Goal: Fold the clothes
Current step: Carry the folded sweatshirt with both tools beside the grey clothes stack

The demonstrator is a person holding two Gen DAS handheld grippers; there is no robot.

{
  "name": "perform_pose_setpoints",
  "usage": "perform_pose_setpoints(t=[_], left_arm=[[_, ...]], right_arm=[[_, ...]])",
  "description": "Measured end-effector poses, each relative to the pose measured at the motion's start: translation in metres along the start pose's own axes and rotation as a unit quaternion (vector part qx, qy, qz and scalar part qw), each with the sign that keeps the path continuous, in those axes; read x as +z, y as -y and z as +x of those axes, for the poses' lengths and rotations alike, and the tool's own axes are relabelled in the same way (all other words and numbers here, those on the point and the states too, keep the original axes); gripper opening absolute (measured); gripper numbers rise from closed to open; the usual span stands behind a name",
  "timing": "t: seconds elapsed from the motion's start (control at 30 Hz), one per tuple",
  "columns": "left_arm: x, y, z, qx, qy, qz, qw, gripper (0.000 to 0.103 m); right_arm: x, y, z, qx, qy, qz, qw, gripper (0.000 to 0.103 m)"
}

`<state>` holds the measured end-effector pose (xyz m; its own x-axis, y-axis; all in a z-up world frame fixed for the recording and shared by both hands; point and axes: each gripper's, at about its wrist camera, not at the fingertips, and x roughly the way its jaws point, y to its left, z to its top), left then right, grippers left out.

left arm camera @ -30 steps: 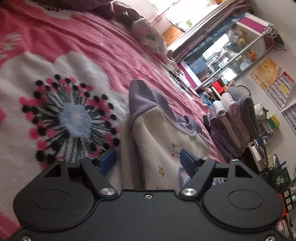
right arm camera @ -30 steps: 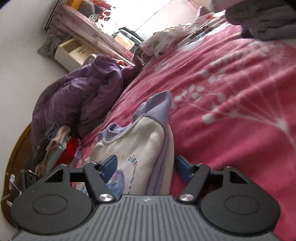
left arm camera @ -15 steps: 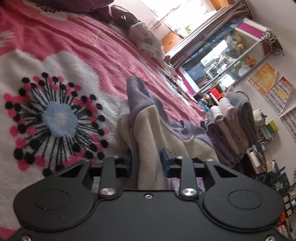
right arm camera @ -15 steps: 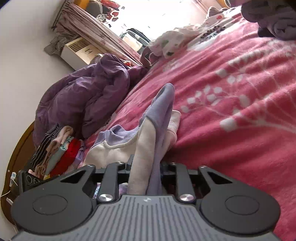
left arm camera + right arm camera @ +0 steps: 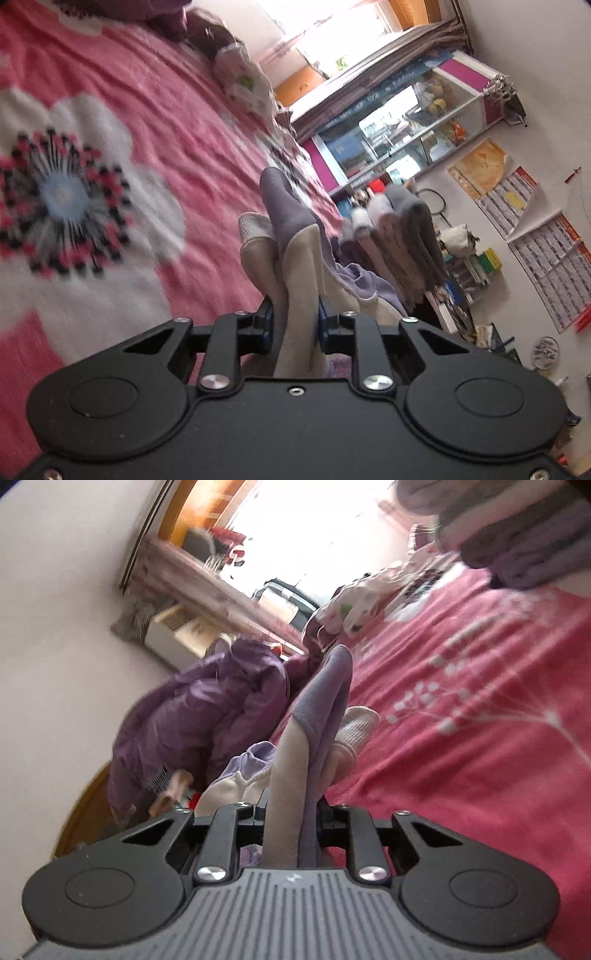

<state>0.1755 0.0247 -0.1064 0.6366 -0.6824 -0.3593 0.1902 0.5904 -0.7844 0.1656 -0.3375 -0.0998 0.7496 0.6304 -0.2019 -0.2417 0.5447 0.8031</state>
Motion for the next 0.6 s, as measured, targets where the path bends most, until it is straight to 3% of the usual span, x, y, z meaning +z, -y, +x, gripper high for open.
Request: perform_pose_setpoints(t=[0.03,0.07,0.13,0.17,0.4,0.47,0.57,0.6], left_arm=[[-0.006,-0.002,0.003,0.018,-0.014,0.002,0.9997,0.024],[-0.013,-0.006,0.007,0.036,-0.029,0.01,0.9989,0.036],[-0.025,-0.012,0.012,0.064,-0.051,0.019,0.9965,0.057],[-0.029,-0.015,0.01,0.064,-0.05,0.018,0.9965,0.057],[-0.042,-0.011,0.009,0.056,-0.043,0.046,0.9964,0.057],[-0.045,-0.009,0.009,0.054,-0.041,0.055,0.9962,0.051],[-0.048,-0.011,0.013,0.042,-0.042,0.063,0.9962,0.029],[-0.046,-0.01,0.013,0.034,-0.039,0.062,0.9967,0.025]], right_arm=[[-0.003,0.001,-0.009,-0.009,0.002,0.005,1.0,0.022],[-0.007,0.003,-0.015,-0.027,0.002,0.007,1.0,0.024],[-0.016,0.009,-0.022,-0.087,-0.001,0.005,0.996,0.045],[-0.02,0.013,-0.025,-0.109,-0.004,0.007,0.994,0.07],[-0.043,0.014,-0.039,-0.128,-0.012,-0.008,0.992,0.067],[-0.045,0.016,-0.037,-0.128,-0.006,-0.012,0.992,0.065],[-0.047,0.02,-0.034,-0.123,0.0,-0.011,0.992,0.05],[-0.046,0.021,-0.034,-0.12,0.0,-0.009,0.993,0.034]])
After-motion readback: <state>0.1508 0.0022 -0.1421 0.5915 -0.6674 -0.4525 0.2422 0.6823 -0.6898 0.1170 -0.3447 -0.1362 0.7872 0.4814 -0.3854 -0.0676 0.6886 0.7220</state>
